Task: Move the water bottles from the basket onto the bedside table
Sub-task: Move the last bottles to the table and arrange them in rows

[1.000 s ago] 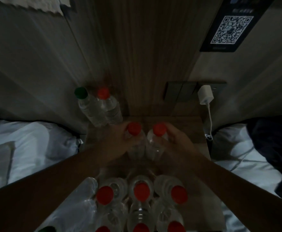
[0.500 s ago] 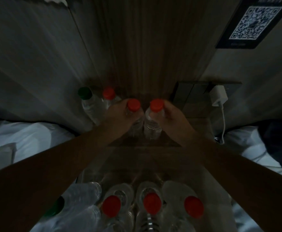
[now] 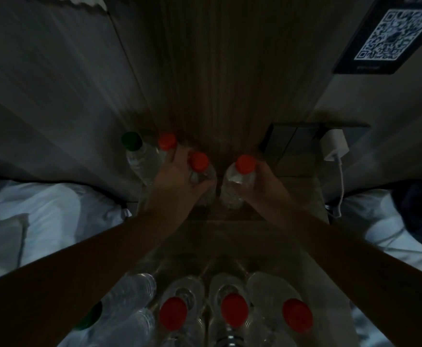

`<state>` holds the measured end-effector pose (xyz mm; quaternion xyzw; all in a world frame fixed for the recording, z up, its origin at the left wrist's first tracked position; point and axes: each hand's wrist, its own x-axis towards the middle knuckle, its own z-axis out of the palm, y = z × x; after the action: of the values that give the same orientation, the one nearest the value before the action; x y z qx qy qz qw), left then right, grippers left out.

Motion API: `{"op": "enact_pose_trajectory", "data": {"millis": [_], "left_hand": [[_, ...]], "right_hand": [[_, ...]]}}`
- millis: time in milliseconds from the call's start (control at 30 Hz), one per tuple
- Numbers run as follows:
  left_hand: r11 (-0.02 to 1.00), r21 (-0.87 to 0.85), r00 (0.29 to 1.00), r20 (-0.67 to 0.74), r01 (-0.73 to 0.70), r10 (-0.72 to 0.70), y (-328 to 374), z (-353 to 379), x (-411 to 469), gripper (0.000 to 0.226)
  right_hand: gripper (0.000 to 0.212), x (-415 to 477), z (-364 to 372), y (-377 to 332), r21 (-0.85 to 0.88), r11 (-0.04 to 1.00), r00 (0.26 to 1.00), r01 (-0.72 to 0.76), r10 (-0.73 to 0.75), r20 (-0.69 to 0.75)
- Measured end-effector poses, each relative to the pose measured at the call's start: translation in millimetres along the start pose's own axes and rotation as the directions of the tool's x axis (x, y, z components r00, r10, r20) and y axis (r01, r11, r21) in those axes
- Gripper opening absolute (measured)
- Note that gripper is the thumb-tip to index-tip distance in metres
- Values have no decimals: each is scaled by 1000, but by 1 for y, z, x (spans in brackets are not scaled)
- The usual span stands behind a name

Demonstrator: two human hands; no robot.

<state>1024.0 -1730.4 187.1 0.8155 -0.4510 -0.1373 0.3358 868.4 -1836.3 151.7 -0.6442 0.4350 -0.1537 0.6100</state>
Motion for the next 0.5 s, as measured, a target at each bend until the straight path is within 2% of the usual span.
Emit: {"op": "enact_pose_trajectory", "data": {"millis": [33,100,167,200,233,267,300,333,400,500], "left_hand": [[1000,-3,1000,-7,5,-5,-6,-1,-4,68],[997,13,996,39,75,-76,-23,2,-12,72],[974,118,954,209,192,-213,-37,5,-15,61],[946,144,890,323,291,-323,-38,6,-15,49],[888,135,775,443,439,-451,-33,8,-15,40],[782,128,617,542,610,-570,-28,10,-12,38],[690,128,498,601,713,-626,-26,14,-9,43],[657,134,443,637,742,-630,-25,17,-5,49],[617,97,375,716,781,-588,-25,25,3,53],[581,15,374,752,814,-543,-21,38,12,52]], "right_hand": [[71,1,0,3,-5,999,999,-34,34,22],[54,1,4,13,-48,995,992,-84,88,90],[46,0,8,19,-82,984,978,-160,170,123],[43,-2,11,20,-65,973,964,-220,227,137],[38,-3,13,21,-39,961,949,-273,276,155],[36,-2,17,21,-8,945,932,-326,323,166],[32,0,20,23,-10,934,924,-356,354,146],[27,3,23,23,-56,928,922,-369,373,106],[34,8,30,25,-143,929,934,-342,353,61],[41,17,37,26,-194,935,944,-297,318,86]]}}
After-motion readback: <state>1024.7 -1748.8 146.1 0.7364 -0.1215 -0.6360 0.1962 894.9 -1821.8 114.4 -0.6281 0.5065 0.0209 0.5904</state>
